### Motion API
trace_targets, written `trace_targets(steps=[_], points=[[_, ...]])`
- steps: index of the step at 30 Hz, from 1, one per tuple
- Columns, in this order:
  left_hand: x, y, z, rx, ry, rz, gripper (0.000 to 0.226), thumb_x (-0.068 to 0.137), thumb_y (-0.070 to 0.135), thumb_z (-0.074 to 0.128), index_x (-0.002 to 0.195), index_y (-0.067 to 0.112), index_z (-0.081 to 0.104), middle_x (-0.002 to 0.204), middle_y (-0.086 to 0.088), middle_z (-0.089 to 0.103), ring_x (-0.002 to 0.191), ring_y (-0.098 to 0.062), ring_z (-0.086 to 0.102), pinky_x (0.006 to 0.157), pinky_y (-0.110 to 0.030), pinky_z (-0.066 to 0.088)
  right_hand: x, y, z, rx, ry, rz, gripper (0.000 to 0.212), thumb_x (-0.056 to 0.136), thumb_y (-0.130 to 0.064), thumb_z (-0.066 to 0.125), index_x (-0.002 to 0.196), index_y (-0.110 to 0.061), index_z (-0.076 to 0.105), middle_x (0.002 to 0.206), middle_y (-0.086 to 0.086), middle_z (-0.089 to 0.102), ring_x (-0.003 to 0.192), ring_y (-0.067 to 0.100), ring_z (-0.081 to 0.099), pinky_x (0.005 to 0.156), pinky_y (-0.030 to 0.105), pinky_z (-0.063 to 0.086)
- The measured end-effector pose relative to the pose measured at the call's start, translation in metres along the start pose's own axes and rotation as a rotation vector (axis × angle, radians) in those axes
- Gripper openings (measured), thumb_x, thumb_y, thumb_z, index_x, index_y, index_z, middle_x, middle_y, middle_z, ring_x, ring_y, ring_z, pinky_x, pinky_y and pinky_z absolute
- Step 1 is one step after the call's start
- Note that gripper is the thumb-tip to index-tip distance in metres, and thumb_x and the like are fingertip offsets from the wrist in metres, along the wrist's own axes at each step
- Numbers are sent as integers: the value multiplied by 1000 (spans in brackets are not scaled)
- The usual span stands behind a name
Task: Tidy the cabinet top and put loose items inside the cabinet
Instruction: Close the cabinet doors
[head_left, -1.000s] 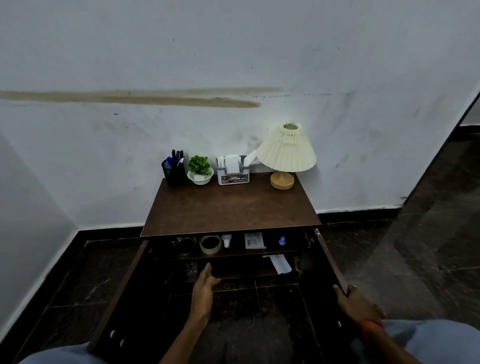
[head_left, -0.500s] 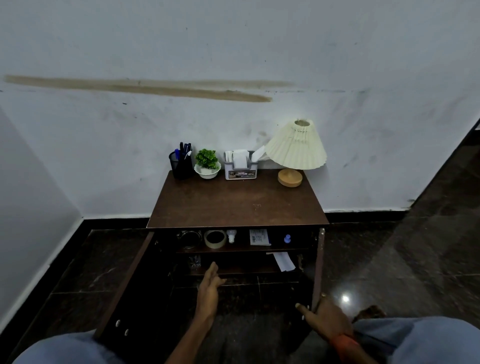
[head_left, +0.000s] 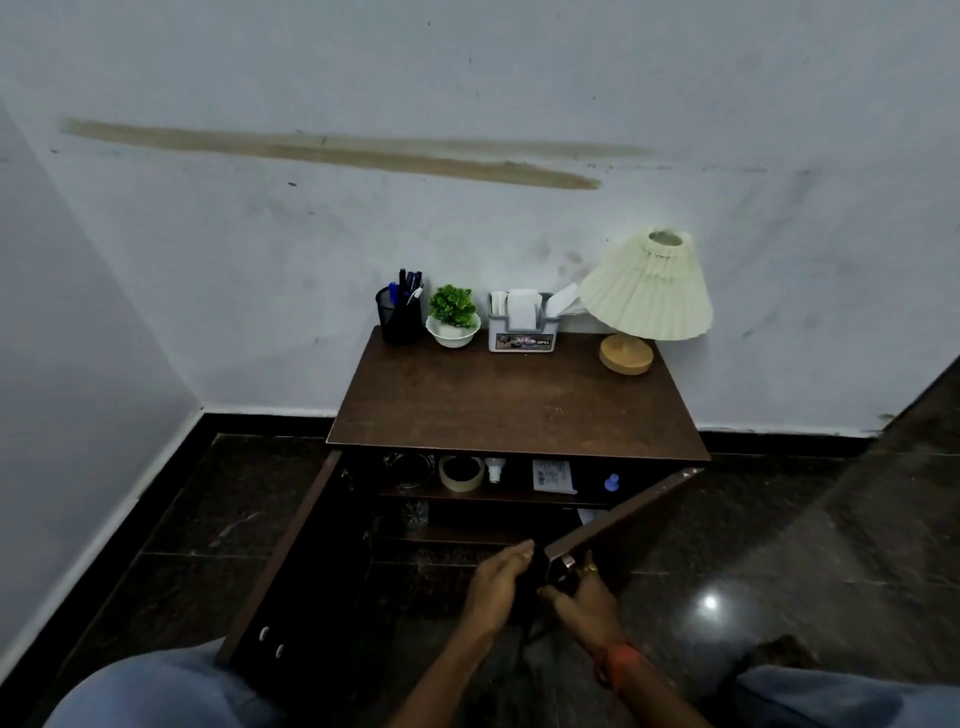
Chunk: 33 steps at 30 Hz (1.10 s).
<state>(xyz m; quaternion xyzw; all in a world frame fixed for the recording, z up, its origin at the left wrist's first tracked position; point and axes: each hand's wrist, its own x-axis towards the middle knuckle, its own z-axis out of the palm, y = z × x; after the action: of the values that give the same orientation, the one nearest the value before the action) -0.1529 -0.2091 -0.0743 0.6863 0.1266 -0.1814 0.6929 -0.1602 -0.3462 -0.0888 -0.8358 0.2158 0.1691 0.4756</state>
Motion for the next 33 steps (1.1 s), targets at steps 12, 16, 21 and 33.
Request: trace_targets(steps=[12,16,21,33], points=[[54,18,3,-135,3,-42,64,77,26,62,139,17,48,139,-6,55,123,-15,53,109,-31,40,44,-40,12,258,-101,-10,45,83,-18,67,124,-26,52,117,5,66,109,22,61,99,40,49],[76,24,3,-100,1,-29,58,88,13,55,144,17,41,135,-2,55,119,-13,54,89,-14,47,91,-27,27,355,-115,-19,87,62,-38,73,141,-27,38,118,4,66,108,21,63,99,45,49],[96,29,5,-84,16,-37,60,89,12,51,147,19,36,126,1,56,116,-15,55,89,-17,44,112,-30,31,446,-137,21,104,54,-46,69,148,-30,26,125,5,62,112,21,61,99,48,49],[112,41,11,-118,-9,-87,81,74,22,54,150,17,27,102,0,63,90,-7,59,68,-12,45,98,-51,20,535,-208,78,60,94,1,40,146,-28,29,132,13,53,110,26,56,81,39,54]])
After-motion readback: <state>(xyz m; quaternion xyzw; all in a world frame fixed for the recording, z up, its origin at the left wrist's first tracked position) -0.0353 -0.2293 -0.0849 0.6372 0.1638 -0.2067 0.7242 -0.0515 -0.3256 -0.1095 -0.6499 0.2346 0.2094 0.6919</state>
